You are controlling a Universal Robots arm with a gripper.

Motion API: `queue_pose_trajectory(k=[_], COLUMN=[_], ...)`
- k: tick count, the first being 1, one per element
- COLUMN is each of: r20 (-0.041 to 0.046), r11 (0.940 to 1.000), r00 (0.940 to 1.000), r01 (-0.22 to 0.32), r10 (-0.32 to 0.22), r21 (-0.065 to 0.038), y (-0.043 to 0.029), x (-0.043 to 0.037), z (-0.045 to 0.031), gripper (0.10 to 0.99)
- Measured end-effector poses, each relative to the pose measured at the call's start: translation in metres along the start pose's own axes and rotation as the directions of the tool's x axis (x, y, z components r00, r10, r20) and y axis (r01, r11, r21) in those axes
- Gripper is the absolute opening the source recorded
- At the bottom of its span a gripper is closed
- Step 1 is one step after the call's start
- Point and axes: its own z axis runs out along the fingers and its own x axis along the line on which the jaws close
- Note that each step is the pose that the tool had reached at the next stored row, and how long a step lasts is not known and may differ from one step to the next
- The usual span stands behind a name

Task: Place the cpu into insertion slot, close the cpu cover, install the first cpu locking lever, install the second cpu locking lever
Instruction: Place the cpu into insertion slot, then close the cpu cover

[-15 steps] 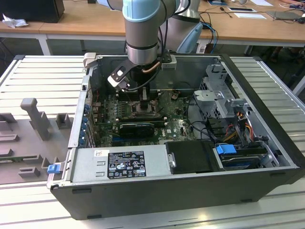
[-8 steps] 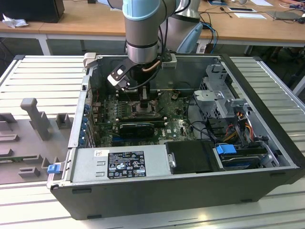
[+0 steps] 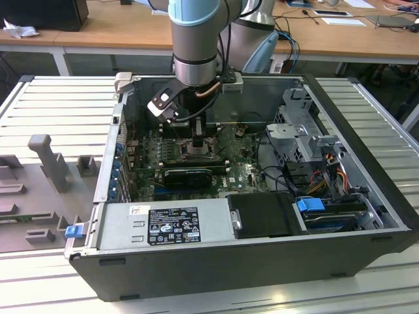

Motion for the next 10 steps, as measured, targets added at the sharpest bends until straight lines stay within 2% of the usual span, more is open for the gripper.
queue_pose_trajectory(k=[10], r20=[0.0017], r11=[1.0000], r00=[1.0000], r01=[0.000], r10=[0.000], r21=[0.000], y=[0.0013], x=[-0.0001], z=[-0.0038], gripper=[0.106])
